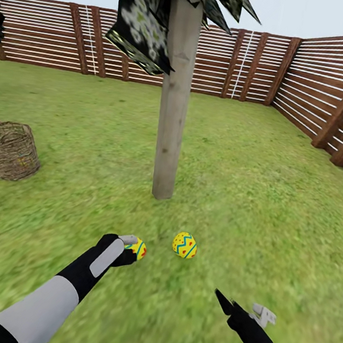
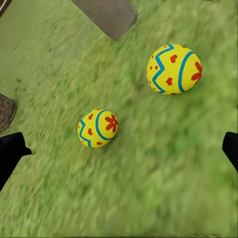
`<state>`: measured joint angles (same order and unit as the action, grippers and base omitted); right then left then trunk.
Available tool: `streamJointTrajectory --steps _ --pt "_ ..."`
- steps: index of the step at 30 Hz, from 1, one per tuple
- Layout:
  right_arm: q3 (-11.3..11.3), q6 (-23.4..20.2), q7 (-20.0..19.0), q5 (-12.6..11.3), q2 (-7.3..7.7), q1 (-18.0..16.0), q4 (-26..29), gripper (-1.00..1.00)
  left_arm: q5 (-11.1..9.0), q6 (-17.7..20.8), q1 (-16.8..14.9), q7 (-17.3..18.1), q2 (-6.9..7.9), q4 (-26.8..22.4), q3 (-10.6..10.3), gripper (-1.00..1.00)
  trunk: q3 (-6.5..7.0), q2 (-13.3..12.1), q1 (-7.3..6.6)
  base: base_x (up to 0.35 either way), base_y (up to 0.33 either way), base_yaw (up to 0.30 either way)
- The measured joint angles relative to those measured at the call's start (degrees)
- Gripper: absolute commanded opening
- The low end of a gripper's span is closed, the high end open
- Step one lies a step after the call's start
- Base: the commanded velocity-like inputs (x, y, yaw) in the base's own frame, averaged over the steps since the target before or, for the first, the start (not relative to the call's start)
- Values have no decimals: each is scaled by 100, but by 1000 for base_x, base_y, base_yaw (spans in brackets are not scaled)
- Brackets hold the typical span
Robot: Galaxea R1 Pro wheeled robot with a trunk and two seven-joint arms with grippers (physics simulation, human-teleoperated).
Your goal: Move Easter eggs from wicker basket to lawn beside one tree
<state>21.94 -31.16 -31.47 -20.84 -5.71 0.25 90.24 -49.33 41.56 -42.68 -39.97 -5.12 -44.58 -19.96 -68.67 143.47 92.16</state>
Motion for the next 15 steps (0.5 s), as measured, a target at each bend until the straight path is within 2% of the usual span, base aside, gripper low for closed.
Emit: streamJointTrajectory --steps 5,13,15 --pt "-5 17 285 -34 -28 49 -36 100 1 1 0 3 6 -1 0 100 111 -7 -13 -76 0 0" --pt "125 19 268 -69 -7 97 -663 100 1 177 0 8 9 -45 -1 100 288 -18 -31 -308 0 0" --pt "139 18 277 -54 -6 98 -754 100 1 187 0 4 7 -29 -1 100 333 -20 -38 -159 0 0"
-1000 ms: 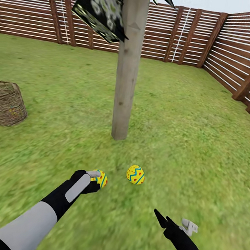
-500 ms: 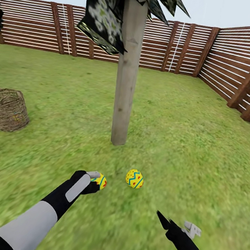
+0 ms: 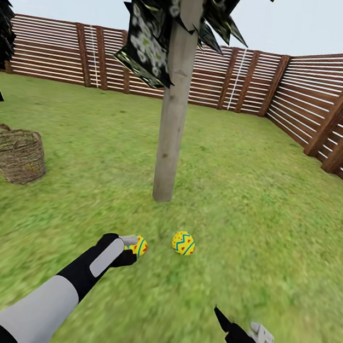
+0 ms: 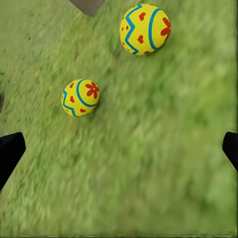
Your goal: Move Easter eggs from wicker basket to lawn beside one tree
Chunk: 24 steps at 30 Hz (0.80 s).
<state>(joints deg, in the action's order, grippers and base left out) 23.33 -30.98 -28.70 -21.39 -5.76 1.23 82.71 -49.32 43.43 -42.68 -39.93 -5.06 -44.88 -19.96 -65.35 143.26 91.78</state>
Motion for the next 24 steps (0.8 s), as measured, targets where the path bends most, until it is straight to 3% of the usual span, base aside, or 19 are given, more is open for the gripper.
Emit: streamJointTrajectory --steps 7,15,19,24 --pt "41 -1 -11 7 26 0 -392 100 2 -16 22 -18 1 -25 10 100 139 -158 -94 -34 0 0" --pt "163 -1 -58 12 40 0 -728 100 68 -338 70 26 35 -80 -11 100 283 -479 -270 -3 0 0" --pt "374 -9 -85 40 43 2 -757 100 80 -697 136 148 236 -128 -19 100 355 -639 -358 0 0 0" --pt "530 -12 -71 125 42 29 -884 100 83 -1302 447 230 468 -97 -36 100 444 -840 -468 0 0 0"
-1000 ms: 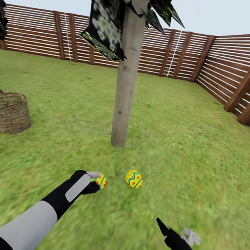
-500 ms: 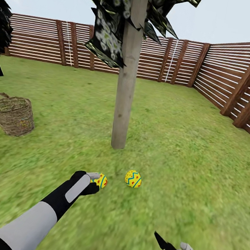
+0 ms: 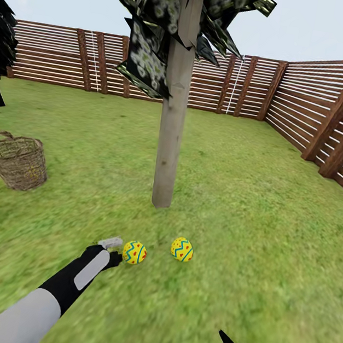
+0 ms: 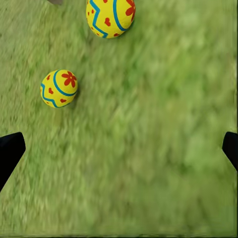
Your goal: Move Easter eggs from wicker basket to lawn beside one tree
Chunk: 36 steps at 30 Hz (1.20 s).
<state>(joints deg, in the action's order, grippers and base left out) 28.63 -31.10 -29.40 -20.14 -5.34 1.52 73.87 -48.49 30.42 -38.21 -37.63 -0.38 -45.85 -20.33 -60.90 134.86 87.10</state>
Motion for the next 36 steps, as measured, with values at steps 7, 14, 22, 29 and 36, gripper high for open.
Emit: streamJointTrajectory --steps 7,14,22,29,36 --pt "39 409 -16 401 191 6 -480 100 -1 -630 215 157 181 13 -16 100 126 -281 -154 0 0 0" --pt "9 735 -4 539 215 12 -559 100 -1 -1265 526 201 202 -53 -41 100 252 -561 -308 0 0 0" --pt "-1 767 24 556 208 12 -619 100 2 -1421 630 270 197 2 -47 100 395 -882 -483 0 0 0" --pt "-23 778 25 569 208 8 -756 100 1 -1657 673 347 179 10 -48 100 521 -1163 -637 0 0 0" --pt "-32 778 27 567 205 10 -771 100 0 -1698 689 353 177 9 -48 100 647 -1444 -791 0 0 0"
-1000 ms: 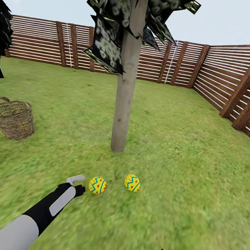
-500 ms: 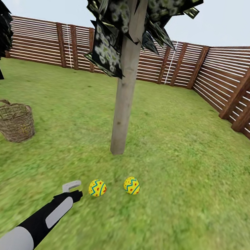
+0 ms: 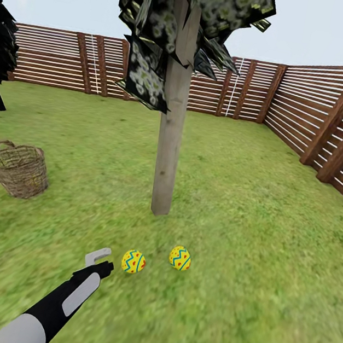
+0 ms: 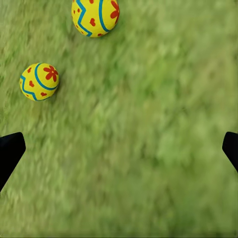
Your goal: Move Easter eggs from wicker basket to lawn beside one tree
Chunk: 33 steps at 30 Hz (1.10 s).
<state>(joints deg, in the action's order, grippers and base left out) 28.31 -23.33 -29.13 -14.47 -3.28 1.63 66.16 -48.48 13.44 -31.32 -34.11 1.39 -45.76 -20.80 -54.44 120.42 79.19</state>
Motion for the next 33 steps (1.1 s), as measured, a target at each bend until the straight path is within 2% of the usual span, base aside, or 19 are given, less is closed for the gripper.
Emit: streamJointTrajectory --steps 26,33 --pt "-11 10 -15 -10 -6 -3 -25 100 10 -22 7 23 -19 111 1 100 467 -1043 -571 0 0 1" --pt "-15 4 -2 -9 -4 -1 -33 100 -4 -59 8 40 -18 299 6 100 591 -1324 -725 0 0 164"
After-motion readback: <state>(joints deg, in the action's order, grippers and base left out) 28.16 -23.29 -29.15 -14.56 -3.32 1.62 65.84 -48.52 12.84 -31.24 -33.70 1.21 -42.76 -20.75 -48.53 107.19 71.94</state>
